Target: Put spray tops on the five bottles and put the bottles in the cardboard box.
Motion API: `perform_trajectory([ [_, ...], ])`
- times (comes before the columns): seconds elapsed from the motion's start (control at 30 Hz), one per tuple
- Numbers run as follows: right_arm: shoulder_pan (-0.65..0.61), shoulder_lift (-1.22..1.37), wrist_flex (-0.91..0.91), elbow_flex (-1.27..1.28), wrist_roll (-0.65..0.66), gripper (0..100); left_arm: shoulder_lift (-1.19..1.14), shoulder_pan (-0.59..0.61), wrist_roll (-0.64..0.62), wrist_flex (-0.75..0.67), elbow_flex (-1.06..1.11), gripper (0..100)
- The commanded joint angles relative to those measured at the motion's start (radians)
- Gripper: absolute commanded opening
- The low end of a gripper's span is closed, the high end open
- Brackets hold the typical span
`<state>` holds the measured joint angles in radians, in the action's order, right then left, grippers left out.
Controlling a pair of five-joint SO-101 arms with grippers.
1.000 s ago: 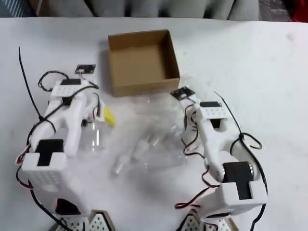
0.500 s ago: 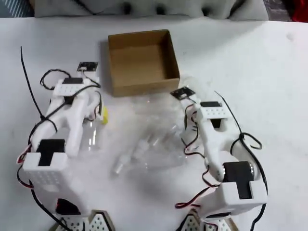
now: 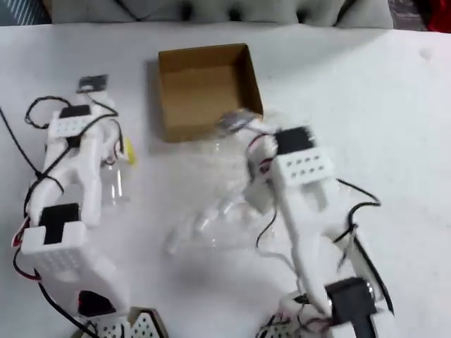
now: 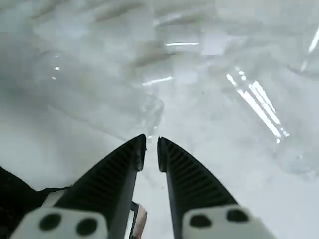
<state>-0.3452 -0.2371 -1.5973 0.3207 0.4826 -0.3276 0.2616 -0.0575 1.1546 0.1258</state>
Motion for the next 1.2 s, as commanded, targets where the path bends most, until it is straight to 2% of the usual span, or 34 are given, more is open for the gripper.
perform_trajectory([
  [0.0, -0.213, -0.099, 0.016, 0.020, 0.008, 2.9, 0.012, 0.088, -0.166, 0.002, -0.072, 3],
  [0.07, -0.278, -0.105, 0.067, 0.048, 0.026, 8.0, 0.010, 0.133, -0.219, 0.005, -0.097, 3],
  [0.17, -0.360, -0.105, 0.133, 0.094, 0.141, 15.9, 0.010, 0.182, -0.259, 0.002, -0.109, 3],
  [0.43, -0.521, -0.114, 0.346, 0.301, 0.440, 18.6, 0.008, 0.254, -0.324, -0.029, -0.106, 4],
  [0.53, -0.555, -0.110, 0.441, 0.365, 0.525, 25.1, 0.008, 0.266, -0.325, -0.029, -0.104, 4],
  [0.63, -0.598, -0.105, 0.507, 0.390, 0.534, 31.7, 0.008, 0.266, -0.325, -0.029, -0.103, 4],
  [0.83, -0.651, -0.082, 0.615, 0.394, 0.537, 30.2, 0.008, 0.266, -0.324, -0.029, -0.101, 4],
  [0.97, -0.653, 0.050, 0.680, 0.394, 0.542, 30.0, 0.008, 0.265, -0.322, -0.029, -0.101, 4],
  [1.1, -0.647, 0.203, 0.837, 0.387, 0.542, 24.8, 0.007, 0.262, -0.321, -0.029, -0.101, 4],
  [1.17, -0.642, 0.231, 0.848, 0.367, 0.542, 19.0, 0.007, 0.262, -0.321, -0.029, -0.101, 4],
])
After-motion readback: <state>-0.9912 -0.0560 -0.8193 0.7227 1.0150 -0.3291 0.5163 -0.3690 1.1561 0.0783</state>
